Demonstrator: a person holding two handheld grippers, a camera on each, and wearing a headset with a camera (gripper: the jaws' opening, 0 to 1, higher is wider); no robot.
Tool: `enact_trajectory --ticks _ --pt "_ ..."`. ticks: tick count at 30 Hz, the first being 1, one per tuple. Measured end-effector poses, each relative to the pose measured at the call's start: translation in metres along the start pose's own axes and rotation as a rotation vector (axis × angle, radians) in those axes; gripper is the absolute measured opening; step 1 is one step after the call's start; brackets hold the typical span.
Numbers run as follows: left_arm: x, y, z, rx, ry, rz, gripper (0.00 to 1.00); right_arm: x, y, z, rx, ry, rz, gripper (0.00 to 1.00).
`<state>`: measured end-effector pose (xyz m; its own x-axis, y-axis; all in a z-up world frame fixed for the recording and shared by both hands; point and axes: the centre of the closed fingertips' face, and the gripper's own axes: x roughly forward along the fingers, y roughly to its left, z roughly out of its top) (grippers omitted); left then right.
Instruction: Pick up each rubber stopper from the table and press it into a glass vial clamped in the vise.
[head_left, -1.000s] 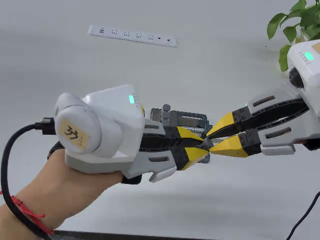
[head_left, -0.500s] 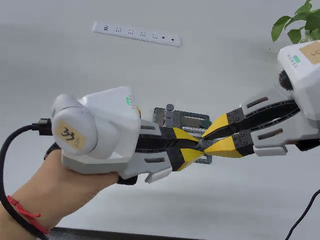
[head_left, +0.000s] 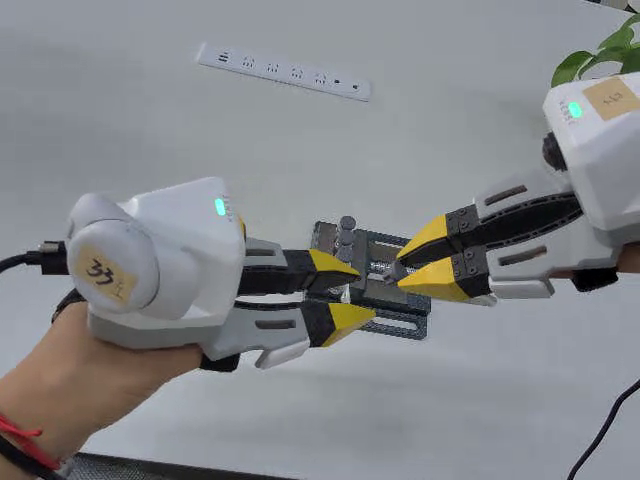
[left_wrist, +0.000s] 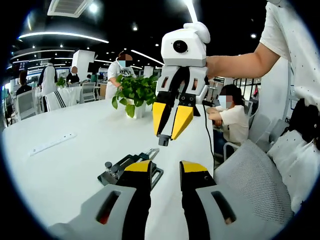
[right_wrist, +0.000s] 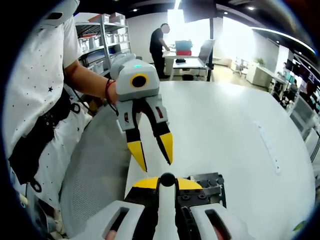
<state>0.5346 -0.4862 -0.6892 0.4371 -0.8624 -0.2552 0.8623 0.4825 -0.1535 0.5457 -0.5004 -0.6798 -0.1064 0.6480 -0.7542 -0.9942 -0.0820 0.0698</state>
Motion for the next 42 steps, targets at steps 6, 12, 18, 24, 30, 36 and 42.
enact_trajectory --ticks 6,12,18,24,30,36,42 --pt "-0.012 0.016 -0.016 -0.015 0.016 0.039 0.31 0.014 -0.016 -0.002 0.023 0.051 -0.028 0.06" --pt "-0.024 0.03 -0.034 -0.028 0.029 0.051 0.43 0.03 -0.035 -0.009 0.05 0.126 -0.059 0.06" --pt "-0.031 0.042 -0.044 -0.03 0.027 0.072 0.6 0.046 -0.05 -0.019 0.072 0.192 -0.074 0.06" --pt "-0.031 0.044 -0.056 -0.019 0.045 0.055 0.81 0.061 -0.057 -0.029 0.097 0.247 -0.073 0.06" --pt "-0.03 0.043 -0.061 -0.002 0.032 0.029 0.95 0.073 -0.063 -0.043 0.11 0.299 -0.072 0.06" --pt "-0.031 0.043 -0.064 0.0 0.021 0.01 0.99 0.083 -0.064 -0.053 0.105 0.344 -0.07 0.06" --pt "-0.033 0.043 -0.067 -0.002 0.016 0.009 0.99 0.088 -0.065 -0.059 0.103 0.366 -0.064 0.06"
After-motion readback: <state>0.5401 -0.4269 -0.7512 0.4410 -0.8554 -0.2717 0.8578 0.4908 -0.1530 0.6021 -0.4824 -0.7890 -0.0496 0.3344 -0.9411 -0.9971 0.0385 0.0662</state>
